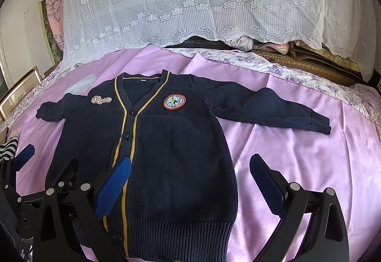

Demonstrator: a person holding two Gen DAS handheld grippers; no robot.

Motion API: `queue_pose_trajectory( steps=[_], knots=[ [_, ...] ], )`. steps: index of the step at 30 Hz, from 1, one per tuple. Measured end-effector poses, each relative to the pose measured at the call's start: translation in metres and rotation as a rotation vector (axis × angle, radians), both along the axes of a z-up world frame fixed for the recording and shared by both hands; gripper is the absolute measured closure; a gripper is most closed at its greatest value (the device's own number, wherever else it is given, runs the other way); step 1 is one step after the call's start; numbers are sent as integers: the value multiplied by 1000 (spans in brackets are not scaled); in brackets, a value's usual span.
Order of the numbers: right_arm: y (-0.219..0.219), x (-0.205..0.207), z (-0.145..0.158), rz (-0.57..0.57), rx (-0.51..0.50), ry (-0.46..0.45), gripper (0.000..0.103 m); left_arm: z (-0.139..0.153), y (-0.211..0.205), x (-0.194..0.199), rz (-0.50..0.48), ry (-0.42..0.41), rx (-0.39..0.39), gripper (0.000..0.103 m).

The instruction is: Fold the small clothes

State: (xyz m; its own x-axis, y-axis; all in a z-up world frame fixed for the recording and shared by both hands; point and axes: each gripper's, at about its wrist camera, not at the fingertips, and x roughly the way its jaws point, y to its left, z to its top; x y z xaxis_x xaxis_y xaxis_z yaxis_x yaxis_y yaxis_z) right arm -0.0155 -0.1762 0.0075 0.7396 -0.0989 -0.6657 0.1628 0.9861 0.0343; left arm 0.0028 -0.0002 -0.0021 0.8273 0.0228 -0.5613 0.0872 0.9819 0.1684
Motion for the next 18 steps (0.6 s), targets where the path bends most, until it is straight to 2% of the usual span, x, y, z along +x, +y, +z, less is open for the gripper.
queue_pose_trajectory(
  steps=[4,8,15,18],
  knots=[
    [-3,3,-1,0,7,10,3,-3,0,0,-2,7,2,4],
    [-18,9,-9,-6,57,34,3,-10,1,4,-3,40,-2,4],
    [-69,10,-32,-68,229,59,3,-33,23,21,-14,212,-115,4],
    [-89,-1,-49,-43,365,62,3,-45,31,19,-46,293,-178,4]
  ],
)
